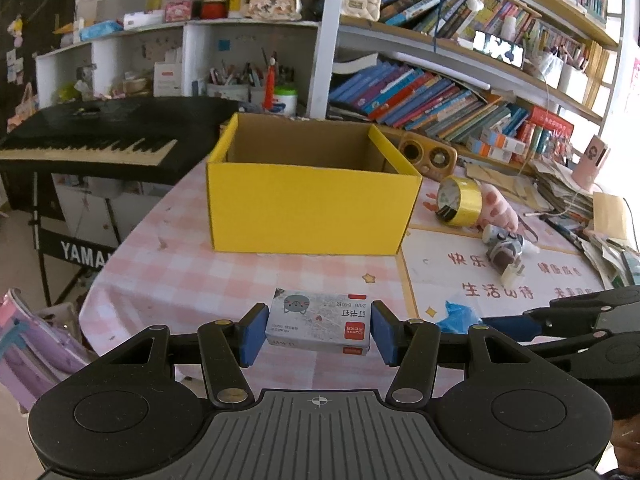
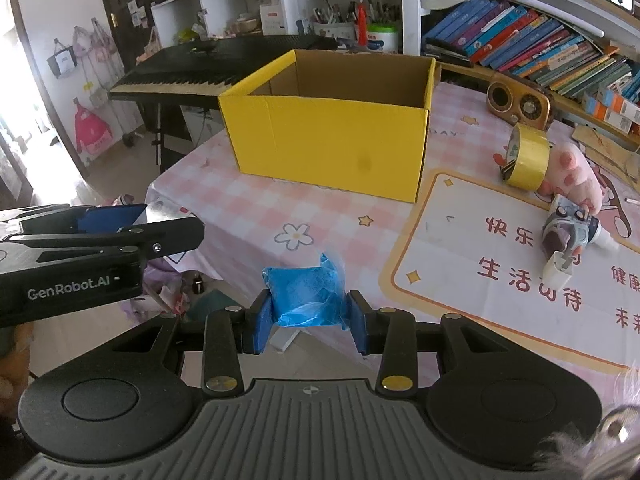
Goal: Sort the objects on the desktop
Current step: 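Carry the blue bag and white card box toward the yellow box with both grippers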
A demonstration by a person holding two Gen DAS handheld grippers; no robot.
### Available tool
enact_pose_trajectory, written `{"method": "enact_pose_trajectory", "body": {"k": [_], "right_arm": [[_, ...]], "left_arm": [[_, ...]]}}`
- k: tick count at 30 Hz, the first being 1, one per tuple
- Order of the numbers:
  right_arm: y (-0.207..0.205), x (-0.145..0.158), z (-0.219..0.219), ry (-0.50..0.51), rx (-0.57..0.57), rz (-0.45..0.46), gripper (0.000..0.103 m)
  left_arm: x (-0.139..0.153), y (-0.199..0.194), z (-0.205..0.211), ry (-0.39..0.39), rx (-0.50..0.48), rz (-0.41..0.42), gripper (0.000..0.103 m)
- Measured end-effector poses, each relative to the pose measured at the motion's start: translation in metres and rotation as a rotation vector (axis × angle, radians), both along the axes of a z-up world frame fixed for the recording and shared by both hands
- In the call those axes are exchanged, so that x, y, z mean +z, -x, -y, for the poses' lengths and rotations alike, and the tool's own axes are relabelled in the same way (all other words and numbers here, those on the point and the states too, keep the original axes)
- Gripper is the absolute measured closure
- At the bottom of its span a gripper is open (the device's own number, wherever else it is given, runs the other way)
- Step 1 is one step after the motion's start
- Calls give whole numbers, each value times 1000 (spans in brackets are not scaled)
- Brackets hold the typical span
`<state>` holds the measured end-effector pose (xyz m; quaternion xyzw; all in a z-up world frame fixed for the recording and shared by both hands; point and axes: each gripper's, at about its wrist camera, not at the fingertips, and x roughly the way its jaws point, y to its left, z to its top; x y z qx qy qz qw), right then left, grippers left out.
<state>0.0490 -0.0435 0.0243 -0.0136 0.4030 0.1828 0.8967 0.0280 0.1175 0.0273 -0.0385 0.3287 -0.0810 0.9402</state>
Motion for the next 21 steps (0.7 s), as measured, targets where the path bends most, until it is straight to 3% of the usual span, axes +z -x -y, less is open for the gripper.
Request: {"method": "enact_pose_trajectory", "body": {"k": [21], "right_arm": [[-78,7,7,-43,69,28,67]], "left_arm": [[15,-54,11,-64,21,40,49]]}}
